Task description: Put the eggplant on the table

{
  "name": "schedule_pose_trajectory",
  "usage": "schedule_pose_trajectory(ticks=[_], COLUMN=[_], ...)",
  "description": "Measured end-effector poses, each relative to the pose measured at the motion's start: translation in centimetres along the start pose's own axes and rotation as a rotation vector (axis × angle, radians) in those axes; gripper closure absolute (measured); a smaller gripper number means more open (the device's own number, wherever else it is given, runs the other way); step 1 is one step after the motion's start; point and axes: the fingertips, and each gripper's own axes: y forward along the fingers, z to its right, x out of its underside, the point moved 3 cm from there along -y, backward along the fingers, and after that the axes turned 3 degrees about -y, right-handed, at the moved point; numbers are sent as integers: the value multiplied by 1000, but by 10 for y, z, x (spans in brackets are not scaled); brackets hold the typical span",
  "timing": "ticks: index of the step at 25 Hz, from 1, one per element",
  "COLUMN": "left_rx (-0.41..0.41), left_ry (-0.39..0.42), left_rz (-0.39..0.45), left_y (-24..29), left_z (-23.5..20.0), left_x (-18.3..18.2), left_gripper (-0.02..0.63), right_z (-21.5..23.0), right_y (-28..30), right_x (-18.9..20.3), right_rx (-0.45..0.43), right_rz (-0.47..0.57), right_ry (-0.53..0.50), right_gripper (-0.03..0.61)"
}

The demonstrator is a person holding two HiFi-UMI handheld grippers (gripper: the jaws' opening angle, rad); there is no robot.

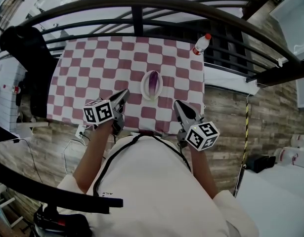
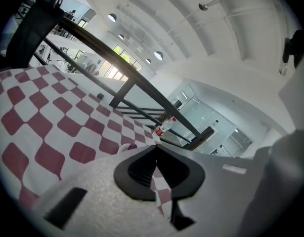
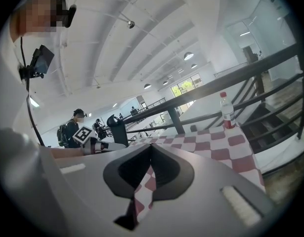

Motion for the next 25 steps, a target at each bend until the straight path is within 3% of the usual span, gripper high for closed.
schedule_pose_trajectory(ticks=[15, 21, 25], left_rx=[114, 137, 111], left_ry=[214, 202, 199], left_rz=[44, 27, 20], left_y=[-15, -11, -9], left_z=[57, 51, 44], left_x=[-13, -5, -2], left_gripper=[607, 609, 609], right_z=[-12, -15, -16], right_y=[-13, -11, -10], right_x=[-10, -9, -7], right_rx=[-13, -6, 1], right_rz=[37, 34, 29], right_ry=[18, -5, -12], right_gripper=[572, 572, 572])
